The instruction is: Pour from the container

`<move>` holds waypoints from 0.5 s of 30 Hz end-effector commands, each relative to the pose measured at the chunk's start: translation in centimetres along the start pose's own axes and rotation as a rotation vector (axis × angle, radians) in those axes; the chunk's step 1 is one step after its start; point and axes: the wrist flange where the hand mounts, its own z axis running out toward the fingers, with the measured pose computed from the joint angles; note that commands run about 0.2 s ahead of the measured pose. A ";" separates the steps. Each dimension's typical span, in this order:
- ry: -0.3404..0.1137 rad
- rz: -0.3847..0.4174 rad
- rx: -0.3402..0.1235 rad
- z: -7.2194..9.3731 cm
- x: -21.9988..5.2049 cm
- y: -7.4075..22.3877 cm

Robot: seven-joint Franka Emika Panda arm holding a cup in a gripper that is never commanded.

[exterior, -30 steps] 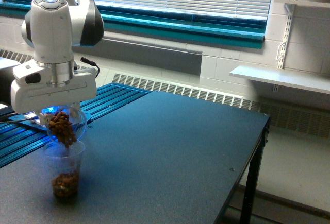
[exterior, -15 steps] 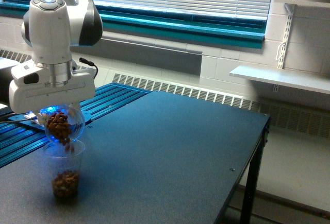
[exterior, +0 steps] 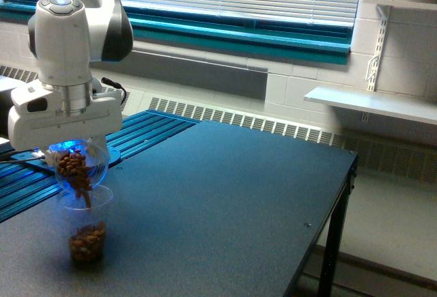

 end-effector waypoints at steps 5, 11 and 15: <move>-0.013 -0.032 -0.030 0.5 -0.2 0.0; -0.010 -0.042 -0.032 0.3 -0.1 -0.6; -0.011 -0.050 -0.034 0.3 -0.2 -0.9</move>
